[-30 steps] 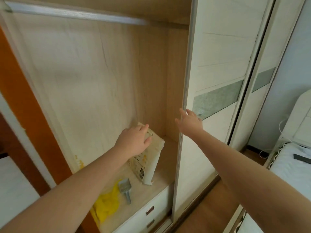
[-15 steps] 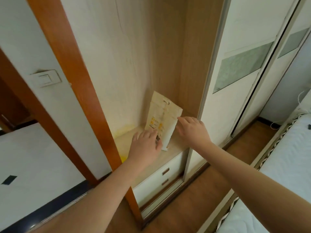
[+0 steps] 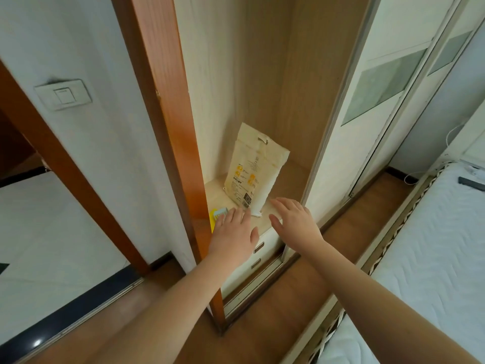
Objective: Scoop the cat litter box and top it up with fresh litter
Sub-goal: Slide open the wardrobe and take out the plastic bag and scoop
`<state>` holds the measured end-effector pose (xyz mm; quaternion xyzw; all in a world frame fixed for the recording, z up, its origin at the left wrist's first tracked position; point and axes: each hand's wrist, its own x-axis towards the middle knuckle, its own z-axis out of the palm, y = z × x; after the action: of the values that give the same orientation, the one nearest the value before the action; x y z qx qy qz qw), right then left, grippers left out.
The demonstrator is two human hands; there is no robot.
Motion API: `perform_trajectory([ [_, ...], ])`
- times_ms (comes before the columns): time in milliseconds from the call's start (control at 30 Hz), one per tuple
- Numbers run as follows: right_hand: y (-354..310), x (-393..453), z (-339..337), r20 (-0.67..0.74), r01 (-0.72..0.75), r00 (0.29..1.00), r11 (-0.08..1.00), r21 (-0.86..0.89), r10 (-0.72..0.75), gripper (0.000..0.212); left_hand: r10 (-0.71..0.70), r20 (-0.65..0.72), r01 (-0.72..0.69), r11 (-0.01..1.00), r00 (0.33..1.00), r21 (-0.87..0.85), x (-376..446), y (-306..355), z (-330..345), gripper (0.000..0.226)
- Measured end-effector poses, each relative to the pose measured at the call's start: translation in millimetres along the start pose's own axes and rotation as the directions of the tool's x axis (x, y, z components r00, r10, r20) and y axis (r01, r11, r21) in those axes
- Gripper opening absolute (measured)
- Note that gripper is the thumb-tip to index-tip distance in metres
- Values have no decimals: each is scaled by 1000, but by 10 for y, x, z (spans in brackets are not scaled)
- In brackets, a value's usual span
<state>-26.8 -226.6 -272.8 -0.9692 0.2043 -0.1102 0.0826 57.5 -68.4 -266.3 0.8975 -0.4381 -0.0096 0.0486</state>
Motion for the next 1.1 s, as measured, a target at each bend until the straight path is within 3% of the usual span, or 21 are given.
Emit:
perform_trajectory([
  [333, -21, -35, 164, 89, -28, 996, 999, -28, 30, 49, -65, 98, 55, 993, 993, 102, -91, -17, 197, 62],
  [500, -40, 125, 178, 117, 6, 993, 999, -42, -1, 48, -7, -20, 11, 973, 1000, 230, -47, -39, 187, 60],
  [633, -51, 380, 251, 115, 30, 993, 999, -42, -25, 46, -27, -30, 33, 978, 999, 204, 110, -71, 255, 61],
  [800, 124, 794, 546, 153, 18, 988, 1000, -4, -17, 45, -158, 70, 140, 967, 985, 212, 447, -117, 496, 63],
  [933, 255, 1260, 891, 224, 102, 969, 994, 35, -107, 45, -242, 118, 222, 961, 963, 163, 890, -174, 771, 63],
  [1100, 453, 1796, 1312, 305, 217, 921, 970, 110, -241, 46, -468, 284, 440, 883, 836, 161, 1355, -296, 1212, 63],
])
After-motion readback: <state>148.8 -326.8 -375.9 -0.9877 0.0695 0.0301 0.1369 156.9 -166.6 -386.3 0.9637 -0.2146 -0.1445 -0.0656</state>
